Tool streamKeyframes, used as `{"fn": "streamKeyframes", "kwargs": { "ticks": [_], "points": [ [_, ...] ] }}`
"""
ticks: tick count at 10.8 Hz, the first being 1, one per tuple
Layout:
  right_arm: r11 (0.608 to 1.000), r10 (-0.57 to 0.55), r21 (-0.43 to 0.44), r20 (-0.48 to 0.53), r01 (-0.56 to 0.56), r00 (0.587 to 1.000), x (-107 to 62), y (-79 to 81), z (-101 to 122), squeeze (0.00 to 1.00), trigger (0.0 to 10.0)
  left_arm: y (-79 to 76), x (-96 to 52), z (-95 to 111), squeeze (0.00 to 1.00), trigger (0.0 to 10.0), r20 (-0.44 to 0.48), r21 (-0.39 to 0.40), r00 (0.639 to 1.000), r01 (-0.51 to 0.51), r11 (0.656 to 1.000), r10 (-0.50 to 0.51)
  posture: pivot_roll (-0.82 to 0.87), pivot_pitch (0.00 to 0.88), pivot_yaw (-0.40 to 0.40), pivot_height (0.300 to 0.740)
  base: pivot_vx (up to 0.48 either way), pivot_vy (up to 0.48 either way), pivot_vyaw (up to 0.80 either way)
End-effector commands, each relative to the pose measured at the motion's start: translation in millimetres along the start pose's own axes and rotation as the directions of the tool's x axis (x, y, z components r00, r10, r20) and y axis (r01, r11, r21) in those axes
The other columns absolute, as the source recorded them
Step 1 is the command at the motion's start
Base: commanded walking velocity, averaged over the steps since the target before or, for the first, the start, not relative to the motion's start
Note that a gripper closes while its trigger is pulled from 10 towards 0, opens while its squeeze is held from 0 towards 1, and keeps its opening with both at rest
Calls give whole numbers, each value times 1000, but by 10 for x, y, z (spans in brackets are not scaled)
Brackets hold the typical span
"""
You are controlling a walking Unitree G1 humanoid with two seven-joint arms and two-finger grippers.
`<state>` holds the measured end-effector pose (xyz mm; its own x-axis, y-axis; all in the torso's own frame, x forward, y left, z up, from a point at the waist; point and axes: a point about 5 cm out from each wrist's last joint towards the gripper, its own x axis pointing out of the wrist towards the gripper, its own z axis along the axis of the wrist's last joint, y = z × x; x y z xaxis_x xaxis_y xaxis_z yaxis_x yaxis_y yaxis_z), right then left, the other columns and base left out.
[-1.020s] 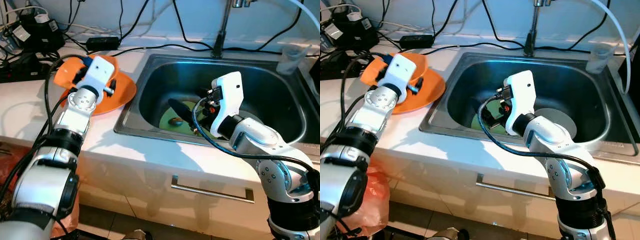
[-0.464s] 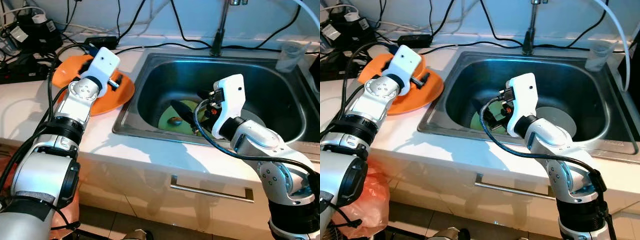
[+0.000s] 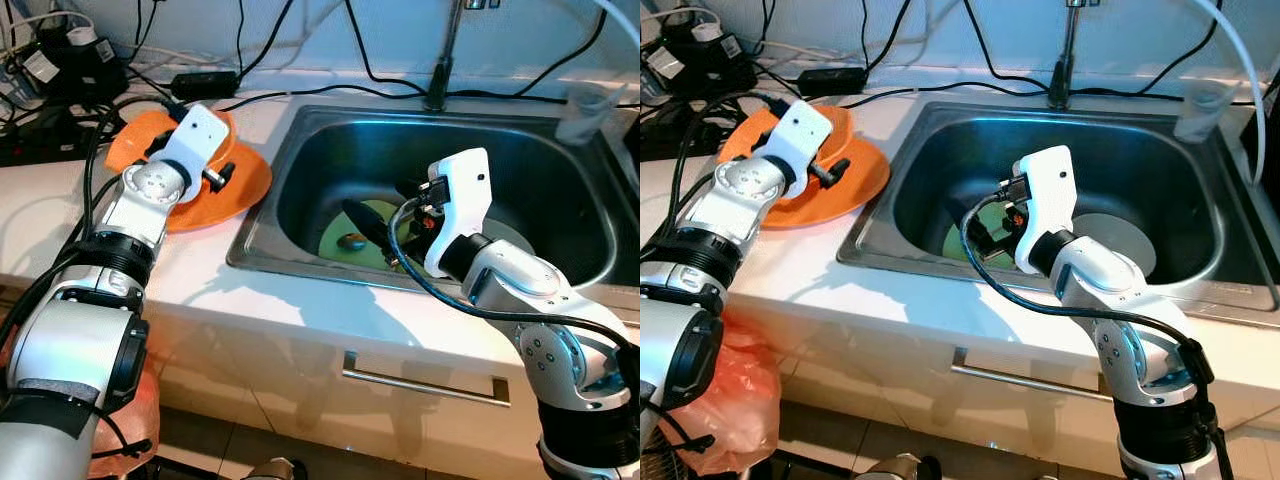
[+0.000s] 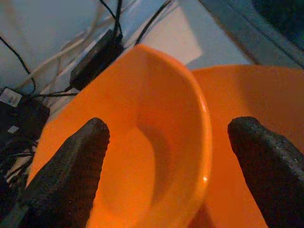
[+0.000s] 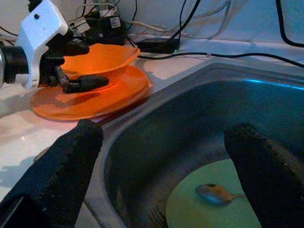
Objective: Kitchen organization
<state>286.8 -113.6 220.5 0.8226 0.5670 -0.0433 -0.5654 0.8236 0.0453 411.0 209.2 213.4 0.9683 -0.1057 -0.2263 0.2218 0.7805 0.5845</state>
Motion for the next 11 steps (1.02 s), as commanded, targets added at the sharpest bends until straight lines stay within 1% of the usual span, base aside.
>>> {"fn": "streamKeyframes", "kwargs": {
  "ticks": [1, 3, 4, 5, 6, 7, 11],
  "points": [
    [1000, 3, -12, 15, -3, 1000, -36, 18, 50, 0, 10000, 6, -14, -95, 0, 10000, -31, 12, 999, 17, 1000, -16, 2, 71, 113, 740, 0, 0, 0],
    [1000, 5, -11, 14, -5, 1000, -48, 30, 56, 0, 10000, -27, -23, -200, 0, 10000, -41, -10, 999, 23, 1000, -23, -5, 85, 112, 740, 0, 0, 0],
    [1000, 4, -7, 8, -4, 1000, -65, 37, 39, 0, 10000, -68, -30, -297, 0, 10000, -50, -50, 999, 9, 999, -12, -12, 91, 114, 740, 0, 0, 0],
    [1000, 3, -7, 6, -3, 1000, -77, 40, 36, 0, 10000, -86, -34, -337, 0, 9961, -56, -62, 998, 5, 998, -9, -20, 97, 117, 740, 0, 0, 0],
    [1000, -4, -6, 4, 4, 1000, -101, 39, 36, 0, 10000, -99, -34, -360, 0, 235, -56, -77, 998, 1, 997, -5, -30, 98, 121, 740, 0, 0, 0],
    [1000, -10, -5, 1, 10, 1000, -117, 37, 31, 0, 10000, -106, -33, -363, 0, 0, -56, -81, 998, 2, 997, -7, -32, 98, 123, 740, 0, 0, 0],
    [1000, -23, -6, -2, 23, 1000, -142, 27, 34, 0, 10000, -117, -35, -383, 0, 0, -54, -71, 999, -2, 997, -1, -39, 97, 125, 740, 0, 0, 0]
  ]
}}
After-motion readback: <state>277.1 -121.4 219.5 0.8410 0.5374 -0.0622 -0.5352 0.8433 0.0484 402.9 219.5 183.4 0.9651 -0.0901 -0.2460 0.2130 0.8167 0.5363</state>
